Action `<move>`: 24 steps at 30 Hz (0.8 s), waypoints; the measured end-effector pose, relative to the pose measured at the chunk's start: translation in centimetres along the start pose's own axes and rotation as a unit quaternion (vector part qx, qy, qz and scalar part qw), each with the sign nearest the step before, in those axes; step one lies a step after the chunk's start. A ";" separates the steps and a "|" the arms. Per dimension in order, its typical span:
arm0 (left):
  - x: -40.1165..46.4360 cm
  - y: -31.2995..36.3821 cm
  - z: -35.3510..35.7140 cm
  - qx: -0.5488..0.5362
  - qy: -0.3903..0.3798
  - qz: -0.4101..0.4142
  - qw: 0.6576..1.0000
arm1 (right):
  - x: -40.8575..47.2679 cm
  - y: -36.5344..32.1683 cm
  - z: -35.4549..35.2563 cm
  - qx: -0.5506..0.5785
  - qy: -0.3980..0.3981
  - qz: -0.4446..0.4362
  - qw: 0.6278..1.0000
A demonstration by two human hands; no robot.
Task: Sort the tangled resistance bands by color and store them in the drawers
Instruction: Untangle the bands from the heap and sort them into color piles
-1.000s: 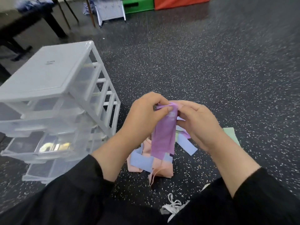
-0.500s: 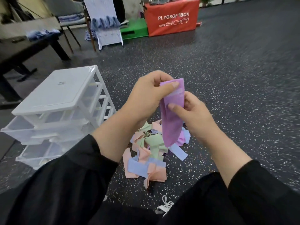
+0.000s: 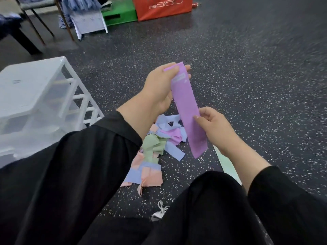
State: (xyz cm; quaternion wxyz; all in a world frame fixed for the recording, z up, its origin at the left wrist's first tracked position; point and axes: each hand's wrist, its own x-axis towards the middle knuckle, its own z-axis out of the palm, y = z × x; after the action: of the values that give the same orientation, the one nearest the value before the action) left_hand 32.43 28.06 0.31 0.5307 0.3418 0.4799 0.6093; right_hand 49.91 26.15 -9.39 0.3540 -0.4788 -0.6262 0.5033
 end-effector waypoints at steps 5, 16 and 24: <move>4.4 -7.0 0.4 0.101 0.011 -0.074 0.992 | 0.9 6.2 -2.5 -0.028 -0.005 0.092 0.995; 10.8 -20.7 0.9 0.202 0.019 -0.171 0.964 | 2.0 17.6 -3.4 -0.096 -0.026 0.219 0.971; 14.4 -24.4 0.2 0.397 -0.082 -0.223 0.887 | 4.2 22.9 -1.7 -0.160 -0.111 0.288 0.938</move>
State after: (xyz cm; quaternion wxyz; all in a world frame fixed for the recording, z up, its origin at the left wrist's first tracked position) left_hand 37.46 41.55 -24.07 0.5100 0.4563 0.7001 0.2038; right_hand 55.85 31.47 -31.36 0.0407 -0.6299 -0.5695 0.5265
